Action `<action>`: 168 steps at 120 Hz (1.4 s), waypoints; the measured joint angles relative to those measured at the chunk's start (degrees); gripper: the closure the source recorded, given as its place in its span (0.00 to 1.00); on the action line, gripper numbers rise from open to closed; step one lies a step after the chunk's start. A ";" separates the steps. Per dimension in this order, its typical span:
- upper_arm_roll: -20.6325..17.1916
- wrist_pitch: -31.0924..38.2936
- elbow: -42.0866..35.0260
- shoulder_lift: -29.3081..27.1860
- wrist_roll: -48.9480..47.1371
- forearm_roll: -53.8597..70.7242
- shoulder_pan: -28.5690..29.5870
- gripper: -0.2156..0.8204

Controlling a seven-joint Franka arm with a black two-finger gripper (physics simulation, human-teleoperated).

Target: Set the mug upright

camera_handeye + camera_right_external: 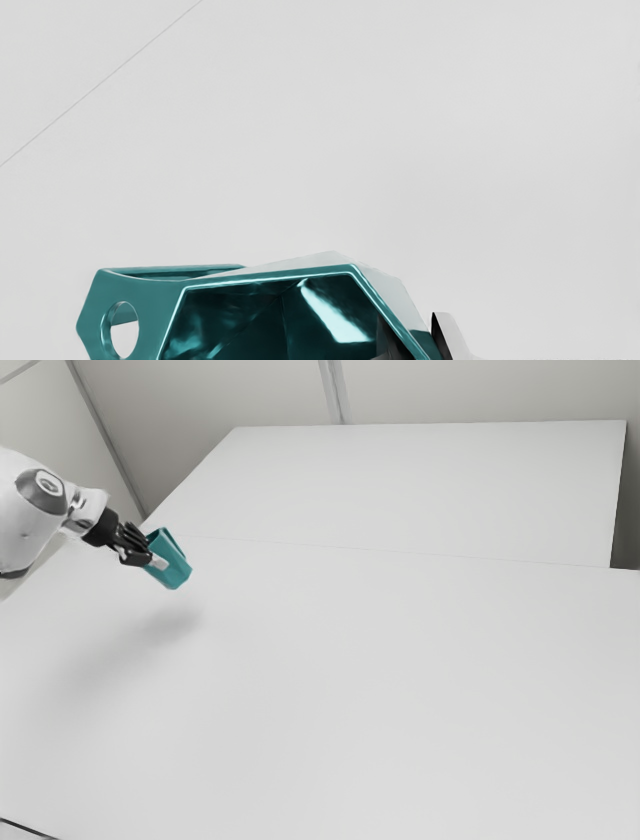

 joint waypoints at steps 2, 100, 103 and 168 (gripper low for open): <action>0.15 0.13 -0.09 -0.36 -1.38 1.71 -1.30 0.97; 1.86 11.32 -13.83 -6.14 -66.61 50.66 -26.81 0.96; 1.68 11.76 -13.92 -5.95 -68.29 50.72 -26.83 0.96; -0.33 24.09 -15.08 -1.15 -95.79 47.88 -26.79 0.96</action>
